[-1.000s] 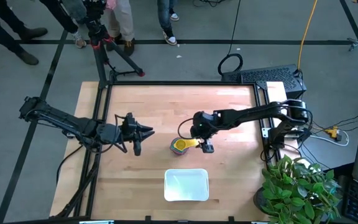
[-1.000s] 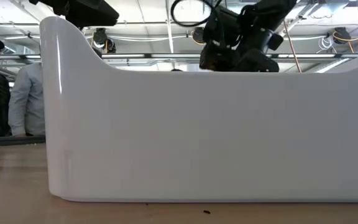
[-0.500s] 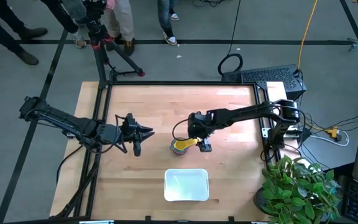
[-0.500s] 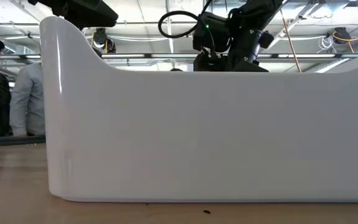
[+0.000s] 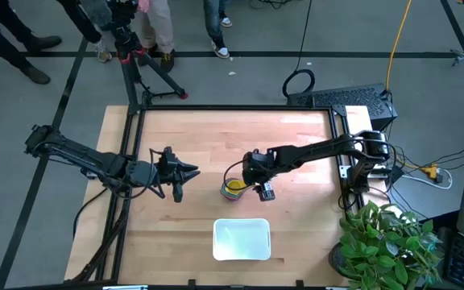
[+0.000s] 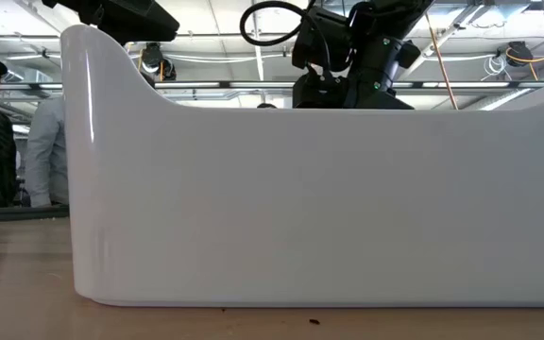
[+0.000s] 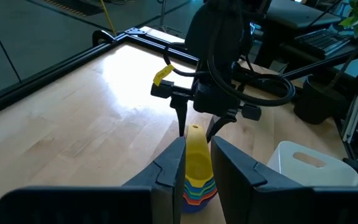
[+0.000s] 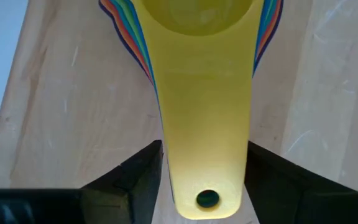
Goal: Nest measuring cups in basket
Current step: Put the stacked measuring cups into the white bin
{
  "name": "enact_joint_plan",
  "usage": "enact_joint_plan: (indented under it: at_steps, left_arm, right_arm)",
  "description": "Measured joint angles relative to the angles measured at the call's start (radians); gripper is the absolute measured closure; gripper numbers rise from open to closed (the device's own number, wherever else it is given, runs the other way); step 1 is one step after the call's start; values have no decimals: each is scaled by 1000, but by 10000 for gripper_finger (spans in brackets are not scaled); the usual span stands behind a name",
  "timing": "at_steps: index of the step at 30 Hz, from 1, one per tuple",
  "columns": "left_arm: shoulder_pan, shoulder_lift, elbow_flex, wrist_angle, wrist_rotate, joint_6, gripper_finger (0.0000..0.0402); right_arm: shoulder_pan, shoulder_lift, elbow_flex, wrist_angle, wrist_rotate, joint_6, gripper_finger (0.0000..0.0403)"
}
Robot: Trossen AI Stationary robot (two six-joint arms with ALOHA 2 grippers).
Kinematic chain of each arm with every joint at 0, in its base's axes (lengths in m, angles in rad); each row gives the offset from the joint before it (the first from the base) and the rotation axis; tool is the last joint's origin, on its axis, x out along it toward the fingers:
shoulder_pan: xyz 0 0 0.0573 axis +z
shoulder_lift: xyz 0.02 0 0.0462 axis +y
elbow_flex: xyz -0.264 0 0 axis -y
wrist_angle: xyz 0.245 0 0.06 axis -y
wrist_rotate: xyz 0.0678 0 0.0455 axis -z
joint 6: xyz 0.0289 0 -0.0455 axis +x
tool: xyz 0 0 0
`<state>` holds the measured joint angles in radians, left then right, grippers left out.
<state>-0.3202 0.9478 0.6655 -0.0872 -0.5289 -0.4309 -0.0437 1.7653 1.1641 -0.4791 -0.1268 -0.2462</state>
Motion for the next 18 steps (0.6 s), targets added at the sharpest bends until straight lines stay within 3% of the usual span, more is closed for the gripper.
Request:
enact_joint_plan:
  at_steps: [18]
  left_arm:
    - [-1,0,0,0,0,-1,323]
  right_arm:
    - [0,0,0,1,-4,2,227]
